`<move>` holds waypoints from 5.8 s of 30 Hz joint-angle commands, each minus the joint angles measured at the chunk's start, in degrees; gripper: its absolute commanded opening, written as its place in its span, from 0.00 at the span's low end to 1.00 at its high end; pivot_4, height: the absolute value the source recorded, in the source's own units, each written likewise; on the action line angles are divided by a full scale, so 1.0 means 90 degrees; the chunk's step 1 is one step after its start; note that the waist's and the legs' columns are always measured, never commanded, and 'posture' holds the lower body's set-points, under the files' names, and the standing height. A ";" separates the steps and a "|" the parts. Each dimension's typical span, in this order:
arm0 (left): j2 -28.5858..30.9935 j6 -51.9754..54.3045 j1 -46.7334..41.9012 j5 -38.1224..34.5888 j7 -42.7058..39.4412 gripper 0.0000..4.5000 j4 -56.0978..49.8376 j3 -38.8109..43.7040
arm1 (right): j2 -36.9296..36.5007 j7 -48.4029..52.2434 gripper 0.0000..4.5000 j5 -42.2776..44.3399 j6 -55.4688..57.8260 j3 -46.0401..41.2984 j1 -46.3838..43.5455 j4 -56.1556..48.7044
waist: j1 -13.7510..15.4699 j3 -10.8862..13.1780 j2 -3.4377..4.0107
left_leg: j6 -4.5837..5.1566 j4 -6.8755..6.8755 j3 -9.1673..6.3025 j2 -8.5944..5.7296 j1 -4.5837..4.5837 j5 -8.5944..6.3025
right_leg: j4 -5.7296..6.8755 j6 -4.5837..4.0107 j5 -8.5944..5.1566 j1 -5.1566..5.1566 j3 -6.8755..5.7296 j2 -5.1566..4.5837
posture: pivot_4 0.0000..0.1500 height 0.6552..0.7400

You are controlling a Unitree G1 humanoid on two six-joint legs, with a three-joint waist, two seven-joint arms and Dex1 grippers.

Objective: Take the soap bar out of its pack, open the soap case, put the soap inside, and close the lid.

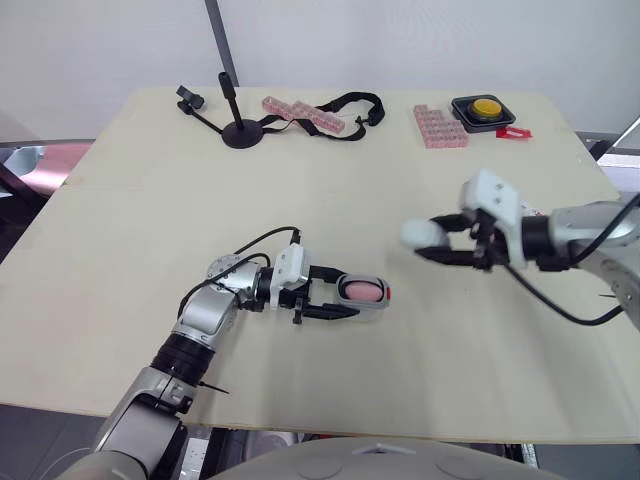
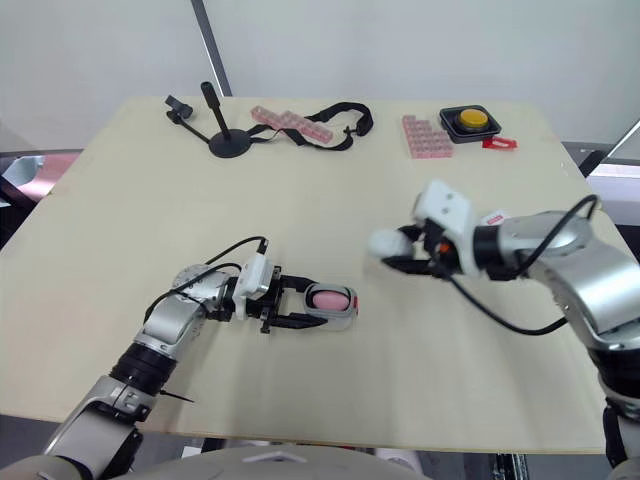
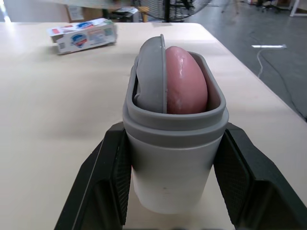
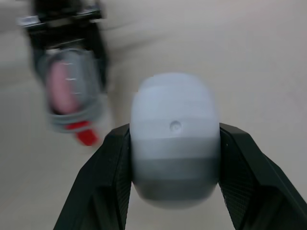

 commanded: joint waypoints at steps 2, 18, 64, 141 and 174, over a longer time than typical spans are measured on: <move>-0.0035 -0.0045 -0.0229 -0.0044 0.0020 0.43 0.0134 0.0173 | 0.0203 -0.0380 0.43 0.0486 0.0728 0.0148 -0.0416 -0.0573 | 0.0012 0.0000 0.0000 | 0.0000 0.0000 0.0000 -0.0001 0.0001 0.0000 | 0.0000 0.0000 0.0000 -0.0001 0.0001 0.0000 | 1.00 1.00; -0.0064 -0.0081 -0.0165 0.0046 -0.0221 0.43 0.0291 0.0030 | 0.0972 -0.0996 0.43 0.0810 0.1280 0.0941 -0.1109 -0.0644 | 0.0087 -0.0001 0.0001 | -0.0002 -0.0002 0.0001 -0.0001 0.0002 0.0000 | 0.0001 0.0000 0.0000 -0.0004 -0.0001 -0.0001 | 1.00 1.00; -0.0108 0.0056 -0.0099 0.0040 -0.0132 0.43 0.0113 0.0025 | 0.0928 -0.0840 0.43 0.0482 0.1728 0.2195 -0.1759 -0.0148 | 0.0138 -0.0007 -0.0002 | -0.0005 -0.0002 0.0001 -0.0002 0.0001 -0.0001 | 0.0006 0.0000 0.0000 -0.0004 -0.0001 0.0000 | 1.00 1.00; -0.0165 0.0145 -0.0085 0.0108 -0.0259 0.43 0.0034 0.0002 | 0.0462 0.1756 0.15 0.0070 -0.4654 -0.1282 0.2454 0.1696 | 0.0114 -0.0028 -0.0002 | 0.0004 0.0009 0.0002 0.0001 -0.0022 -0.0004 | 0.0004 -0.0002 -0.0001 -0.0005 -0.0002 -0.0007 | 1.00 1.00; -0.0044 0.0232 -0.0060 0.0105 -0.0242 0.43 -0.0082 0.0027 | 0.1258 0.0024 0.00 -0.0412 -0.3401 0.0500 0.1281 -0.0188 | -0.0009 -0.0029 0.0000 | 0.0006 0.0012 0.0000 -0.0004 -0.0008 -0.0004 | -0.0003 0.0001 0.0000 -0.0005 -0.0003 -0.0009 | 1.00 1.00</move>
